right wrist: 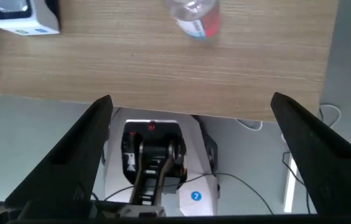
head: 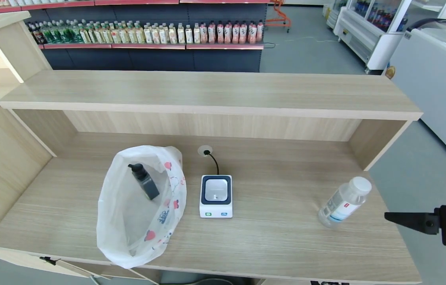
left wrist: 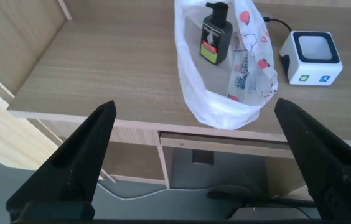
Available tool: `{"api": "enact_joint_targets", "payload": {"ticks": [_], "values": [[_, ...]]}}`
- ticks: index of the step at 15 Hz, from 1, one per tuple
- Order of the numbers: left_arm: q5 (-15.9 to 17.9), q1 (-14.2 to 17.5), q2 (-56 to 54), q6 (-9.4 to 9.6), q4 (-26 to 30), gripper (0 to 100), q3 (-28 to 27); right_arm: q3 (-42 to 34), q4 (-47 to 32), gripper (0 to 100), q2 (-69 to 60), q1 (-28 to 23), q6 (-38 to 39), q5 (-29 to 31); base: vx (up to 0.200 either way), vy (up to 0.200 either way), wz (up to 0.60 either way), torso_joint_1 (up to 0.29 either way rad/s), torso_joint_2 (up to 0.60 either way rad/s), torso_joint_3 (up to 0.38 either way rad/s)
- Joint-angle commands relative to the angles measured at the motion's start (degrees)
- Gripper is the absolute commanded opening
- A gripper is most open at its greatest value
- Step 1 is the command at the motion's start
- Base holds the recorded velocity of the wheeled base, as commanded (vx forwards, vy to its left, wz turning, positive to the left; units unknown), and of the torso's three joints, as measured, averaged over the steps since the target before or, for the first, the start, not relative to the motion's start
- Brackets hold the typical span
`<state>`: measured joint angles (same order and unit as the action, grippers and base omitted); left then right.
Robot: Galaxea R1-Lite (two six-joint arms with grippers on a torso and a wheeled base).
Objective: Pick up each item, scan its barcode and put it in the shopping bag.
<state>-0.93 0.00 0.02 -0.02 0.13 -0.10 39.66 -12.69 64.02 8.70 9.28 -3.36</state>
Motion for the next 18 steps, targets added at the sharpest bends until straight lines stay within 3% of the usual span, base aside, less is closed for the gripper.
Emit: {"api": "enact_joint_targets", "payload": {"ticks": [1,6,12,18], "values": [[0.0,0.0,0.0,0.02,0.0,100,0.0,-0.3,-3.0,100,-1.2,0.2,-0.4,3.6,0.000,0.000,0.00,0.000,0.00,0.000],[0.0,0.0,0.0,0.02,0.0,100,0.0,-4.1,-6.7,100,-1.8,0.2,-2.2,11.0,0.000,0.000,0.00,0.000,0.00,0.000],[0.0,0.0,0.0,0.02,0.0,100,0.0,-6.1,-5.6,100,-1.0,0.1,-2.4,11.9,0.000,0.000,0.00,0.000,0.00,0.000],[0.0,0.0,0.0,0.02,0.0,100,0.0,-15.7,20.0,100,8.4,-3.0,-11.1,12.6,0.000,0.000,0.00,0.000,0.00,0.000]]}}
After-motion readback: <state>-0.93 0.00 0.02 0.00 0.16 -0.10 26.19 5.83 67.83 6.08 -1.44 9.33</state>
